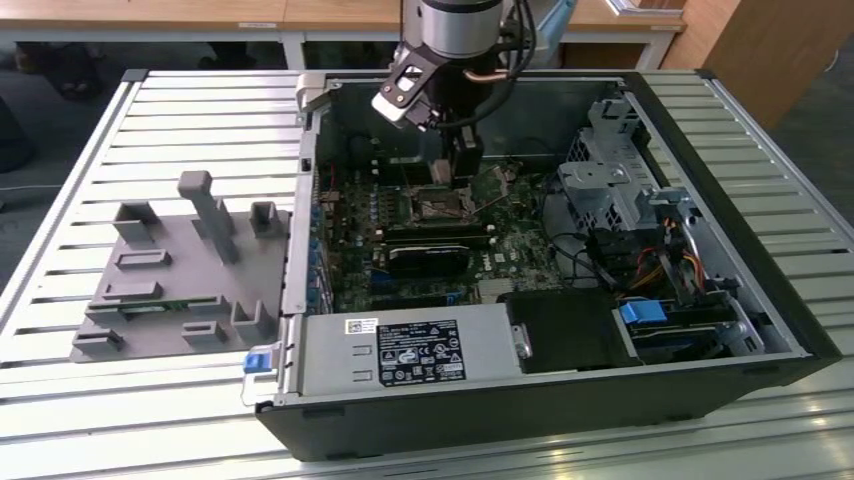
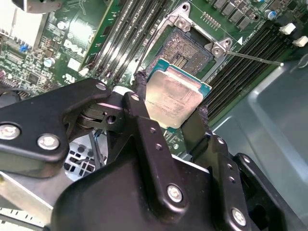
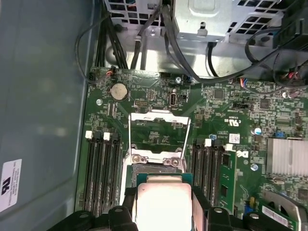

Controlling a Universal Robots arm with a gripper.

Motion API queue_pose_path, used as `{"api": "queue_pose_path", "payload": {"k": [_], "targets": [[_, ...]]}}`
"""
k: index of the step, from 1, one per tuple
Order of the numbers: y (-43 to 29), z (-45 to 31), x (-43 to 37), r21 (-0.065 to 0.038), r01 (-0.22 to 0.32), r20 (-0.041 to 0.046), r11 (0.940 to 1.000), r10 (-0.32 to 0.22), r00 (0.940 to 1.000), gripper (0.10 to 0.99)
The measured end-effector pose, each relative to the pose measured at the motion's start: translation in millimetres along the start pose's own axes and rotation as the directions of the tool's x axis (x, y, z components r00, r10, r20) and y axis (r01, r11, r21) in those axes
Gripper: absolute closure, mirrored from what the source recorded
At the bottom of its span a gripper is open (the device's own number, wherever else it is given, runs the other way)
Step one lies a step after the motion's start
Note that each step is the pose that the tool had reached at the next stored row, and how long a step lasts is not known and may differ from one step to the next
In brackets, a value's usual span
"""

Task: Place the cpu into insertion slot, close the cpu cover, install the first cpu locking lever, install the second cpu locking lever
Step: 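Place the cpu into insertion slot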

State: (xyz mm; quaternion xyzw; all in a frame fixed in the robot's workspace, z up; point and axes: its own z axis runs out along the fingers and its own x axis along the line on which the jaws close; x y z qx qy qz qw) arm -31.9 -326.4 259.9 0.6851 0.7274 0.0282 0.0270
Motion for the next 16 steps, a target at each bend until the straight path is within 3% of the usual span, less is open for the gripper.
{"api": "queue_pose_path", "payload": {"k": [11,16], "targets": [[-1.9,17.2,2.7,0.000,-0.027,0.0020,0.9996,0.027,0.9996,0.545],[-3.5,20.4,2.9,0.000,-0.027,0.0020,0.9996,0.027,0.9996,0.545]]}}
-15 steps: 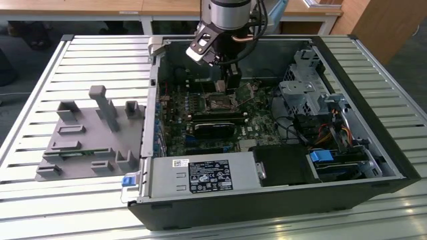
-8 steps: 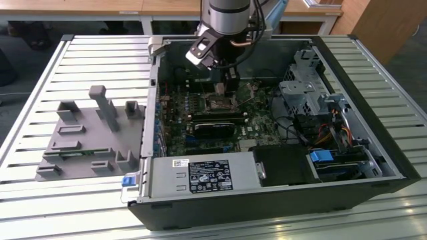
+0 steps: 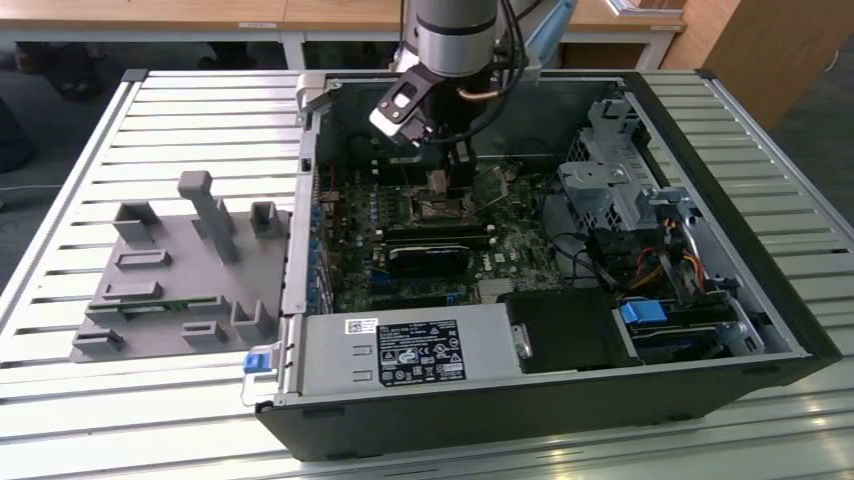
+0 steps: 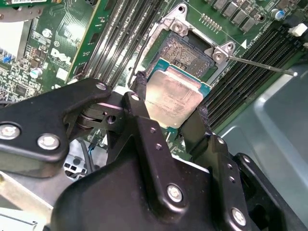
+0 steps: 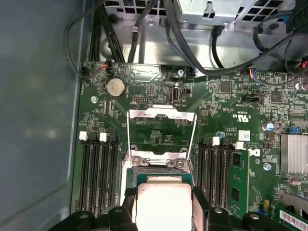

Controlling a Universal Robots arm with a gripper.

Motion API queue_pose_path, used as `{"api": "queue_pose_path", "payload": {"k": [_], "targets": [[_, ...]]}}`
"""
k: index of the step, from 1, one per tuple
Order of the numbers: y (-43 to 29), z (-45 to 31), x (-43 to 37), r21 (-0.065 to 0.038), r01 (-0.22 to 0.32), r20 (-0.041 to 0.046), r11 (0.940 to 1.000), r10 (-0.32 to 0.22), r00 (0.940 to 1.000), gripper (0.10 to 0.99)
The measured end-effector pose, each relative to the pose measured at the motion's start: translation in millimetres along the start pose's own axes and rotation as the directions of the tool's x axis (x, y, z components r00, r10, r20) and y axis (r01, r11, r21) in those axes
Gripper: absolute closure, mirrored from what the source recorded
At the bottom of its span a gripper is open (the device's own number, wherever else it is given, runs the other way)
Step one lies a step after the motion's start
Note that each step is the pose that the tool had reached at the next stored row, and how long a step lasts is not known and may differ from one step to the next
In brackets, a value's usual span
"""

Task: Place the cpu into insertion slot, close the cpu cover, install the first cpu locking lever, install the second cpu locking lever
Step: 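Place the cpu into insertion slot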

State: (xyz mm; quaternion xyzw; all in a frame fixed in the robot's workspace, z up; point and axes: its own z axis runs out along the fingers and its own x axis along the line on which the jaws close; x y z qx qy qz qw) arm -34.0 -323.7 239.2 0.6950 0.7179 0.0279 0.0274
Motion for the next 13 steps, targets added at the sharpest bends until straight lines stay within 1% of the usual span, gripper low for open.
{"api": "queue_pose_path", "payload": {"k": [3,7,13], "targets": [[-0.4,2.6,0.0,0.000,0.000,0.0001,1.0000,0.000,1.0000,0.545],[-1.2,8.1,0.1,0.000,0.000,0.0001,1.0000,0.000,1.0000,0.545],[-4.2,15.3,0.5,0.000,0.000,0.0000,1.0000,0.000,1.0000,0.545]]}}
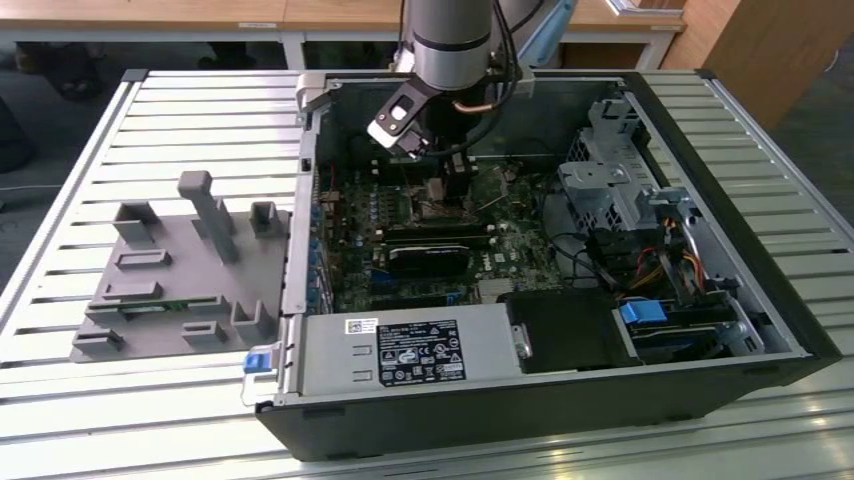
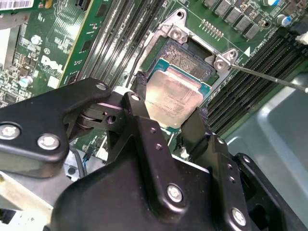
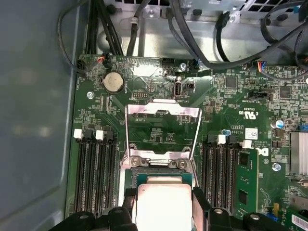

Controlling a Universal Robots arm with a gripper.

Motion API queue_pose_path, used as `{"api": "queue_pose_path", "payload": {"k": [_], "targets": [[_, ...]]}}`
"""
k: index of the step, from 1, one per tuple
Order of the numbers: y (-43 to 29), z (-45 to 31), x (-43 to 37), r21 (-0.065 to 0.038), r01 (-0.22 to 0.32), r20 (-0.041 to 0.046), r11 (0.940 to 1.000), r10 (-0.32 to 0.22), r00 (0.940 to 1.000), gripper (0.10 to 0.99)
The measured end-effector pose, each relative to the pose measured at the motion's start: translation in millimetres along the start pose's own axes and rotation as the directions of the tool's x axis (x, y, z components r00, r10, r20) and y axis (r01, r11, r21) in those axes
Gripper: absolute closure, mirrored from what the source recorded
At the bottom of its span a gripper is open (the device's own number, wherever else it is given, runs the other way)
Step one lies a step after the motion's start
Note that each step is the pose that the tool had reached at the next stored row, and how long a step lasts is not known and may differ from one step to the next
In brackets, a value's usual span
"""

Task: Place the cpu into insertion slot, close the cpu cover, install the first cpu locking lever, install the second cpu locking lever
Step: 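Place the cpu into insertion slot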

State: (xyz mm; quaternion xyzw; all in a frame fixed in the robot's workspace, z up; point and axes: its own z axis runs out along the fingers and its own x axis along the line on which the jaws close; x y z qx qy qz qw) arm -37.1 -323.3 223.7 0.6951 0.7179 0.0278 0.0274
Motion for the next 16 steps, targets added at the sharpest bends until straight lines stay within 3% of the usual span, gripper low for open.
{"api": "queue_pose_path", "payload": {"k": [16], "targets": [[-5.0,18.4,1.4,0.000,-0.026,0.0021,0.9997,0.026,0.9997,0.545]]}}
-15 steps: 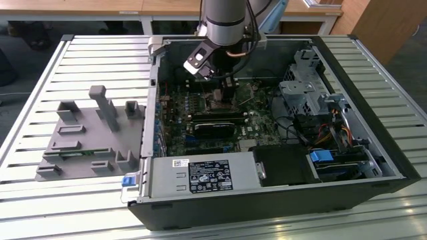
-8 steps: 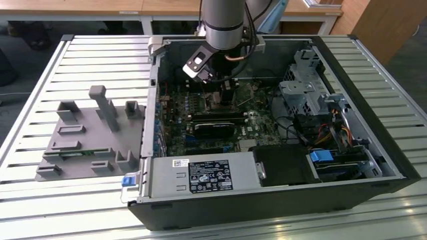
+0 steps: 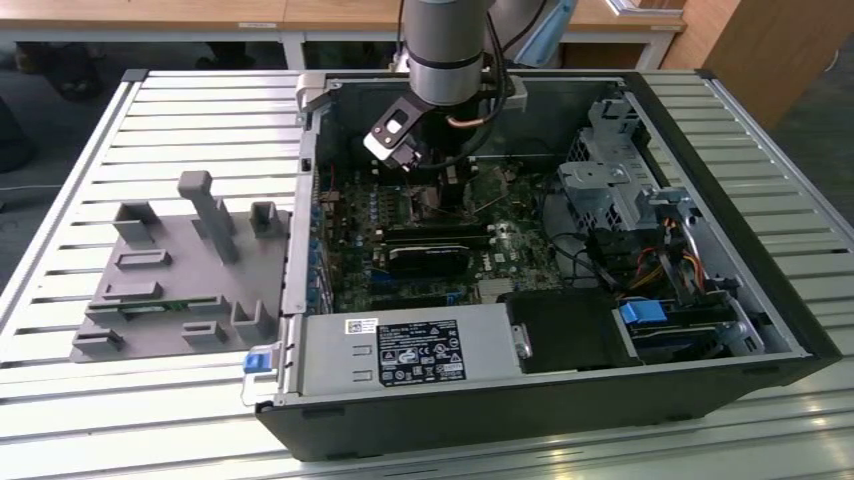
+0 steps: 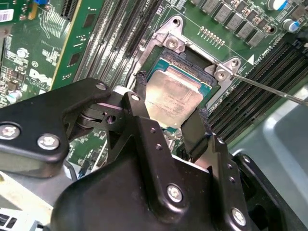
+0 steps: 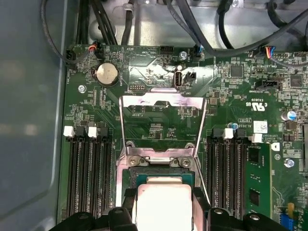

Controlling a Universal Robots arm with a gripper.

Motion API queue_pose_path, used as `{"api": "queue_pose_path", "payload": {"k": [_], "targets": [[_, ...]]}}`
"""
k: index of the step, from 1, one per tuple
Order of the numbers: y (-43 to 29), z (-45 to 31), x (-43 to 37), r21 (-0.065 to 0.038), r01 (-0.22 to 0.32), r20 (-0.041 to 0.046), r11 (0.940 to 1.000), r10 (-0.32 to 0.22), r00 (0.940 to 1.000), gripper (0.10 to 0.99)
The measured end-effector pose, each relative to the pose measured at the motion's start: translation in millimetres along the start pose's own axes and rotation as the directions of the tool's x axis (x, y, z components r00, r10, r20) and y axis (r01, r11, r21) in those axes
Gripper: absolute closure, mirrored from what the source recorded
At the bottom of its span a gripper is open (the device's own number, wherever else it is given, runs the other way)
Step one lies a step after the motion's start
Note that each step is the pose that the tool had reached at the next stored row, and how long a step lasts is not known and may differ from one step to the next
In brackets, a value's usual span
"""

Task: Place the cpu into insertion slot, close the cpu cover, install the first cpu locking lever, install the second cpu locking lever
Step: 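Place the cpu into insertion slot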

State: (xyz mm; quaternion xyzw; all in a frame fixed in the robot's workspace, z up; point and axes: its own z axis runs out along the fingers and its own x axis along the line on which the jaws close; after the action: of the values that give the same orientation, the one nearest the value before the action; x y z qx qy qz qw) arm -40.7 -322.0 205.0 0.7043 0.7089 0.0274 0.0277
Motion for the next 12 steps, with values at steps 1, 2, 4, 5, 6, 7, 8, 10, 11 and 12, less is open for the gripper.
{"api": "queue_pose_path", "payload": {"k": [1,2,4,5,6,7,8,10,11,12], "targets": [[-0.1,1.2,0.3,0.000,0.000,0.0000,1.0000,0.000,1.0000,0.545],[-0.2,2.3,0.5,0.000,0.000,0.0000,1.0000,0.000,1.0000,0.545],[-0.3,4.2,0.9,0.000,-0.002,0.0001,1.0000,0.002,1.0000,0.545],[-0.4,4.9,1.0,0.000,-0.003,0.0002,1.0000,0.003,1.0000,0.545],[-0.4,5.6,1.1,0.000,-0.004,0.0004,1.0000,0.004,1.0000,0.545],[-0.5,6.3,1.2,0.000,-0.005,0.0004,1.0000,0.005,1.0000,0.545],[-0.6,7.1,1.4,0.000,-0.005,0.0004,1.0000,0.005,1.0000,0.545],[-0.7,8.4,1.9,0.000,-0.005,0.0005,1.0000,0.005,1.0000,0.545],[-0.7,9.0,2.1,0.000,-0.005,0.0004,1.0000,0.005,1.0000,0.545],[-0.7,9.4,2.3,0.000,-0.005,0.0005,1.0000,0.005,1.0000,0.545]]}}
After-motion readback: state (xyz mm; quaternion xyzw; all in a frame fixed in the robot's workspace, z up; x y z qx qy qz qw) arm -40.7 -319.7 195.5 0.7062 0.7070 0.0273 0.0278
